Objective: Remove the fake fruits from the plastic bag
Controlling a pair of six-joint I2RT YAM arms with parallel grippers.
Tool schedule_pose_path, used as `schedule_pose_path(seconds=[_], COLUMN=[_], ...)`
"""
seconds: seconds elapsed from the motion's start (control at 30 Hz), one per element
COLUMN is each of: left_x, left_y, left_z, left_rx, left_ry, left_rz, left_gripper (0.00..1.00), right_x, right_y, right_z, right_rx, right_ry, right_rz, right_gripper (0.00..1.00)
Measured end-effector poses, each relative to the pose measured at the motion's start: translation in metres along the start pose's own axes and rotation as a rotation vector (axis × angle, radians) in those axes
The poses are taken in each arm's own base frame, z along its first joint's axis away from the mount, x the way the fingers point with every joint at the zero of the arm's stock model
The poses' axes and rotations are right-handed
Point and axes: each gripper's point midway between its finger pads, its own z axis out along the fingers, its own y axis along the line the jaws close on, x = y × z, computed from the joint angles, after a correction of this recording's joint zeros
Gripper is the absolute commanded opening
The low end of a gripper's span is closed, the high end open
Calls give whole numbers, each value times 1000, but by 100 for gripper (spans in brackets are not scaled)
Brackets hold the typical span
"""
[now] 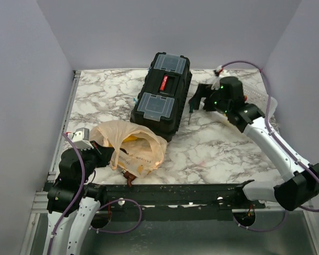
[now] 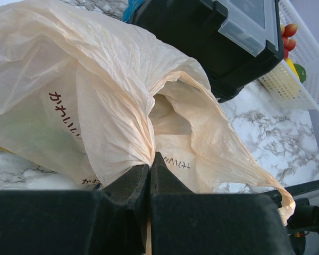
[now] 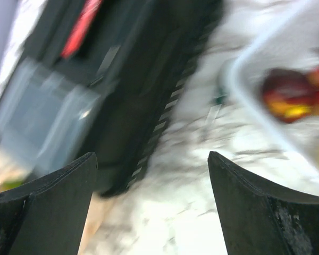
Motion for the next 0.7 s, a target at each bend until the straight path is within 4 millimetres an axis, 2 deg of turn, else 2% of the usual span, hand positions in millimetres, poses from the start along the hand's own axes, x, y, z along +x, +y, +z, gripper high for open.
schedule_pose_path(seconds=[0.1,0.2,0.3,0.33,0.43,0.53,0.57,0.6,0.7], left_x=[0,0,0,0,0,0,0,0,0], left_y=[0,0,0,1,1,0,1,1,1], left_z=[0,0,0,0,0,0,0,0,0], left_rx=[-2,-3,-3,-3,-3,-3,-3,-3,-6], left_ry=[-1,-1,-1,-1,-1,-1,-1,-1,-3], left_rz=[-1,-2,-2,-2,-2,-2,-2,-2,-3], left_gripper=[0,0,0,0,0,0,0,0,0], right_x=[42,77,101,108,132,160,159,184,221], right_y=[72,135,188,201,246,278,282,287,286], right_z=[-17,-42,-70,-77,-99,-97,-95,-82,-49], right_rx=[-200,-379,-531,-565,-670,-713,-713,-696,-622], right_ry=[65,113,126,128,133,164,151,193,238], right_rz=[-88,-159,-214,-230,-282,-319,-316,-344,-397], right_gripper=[84,81,78,76,62,52,49,47,36])
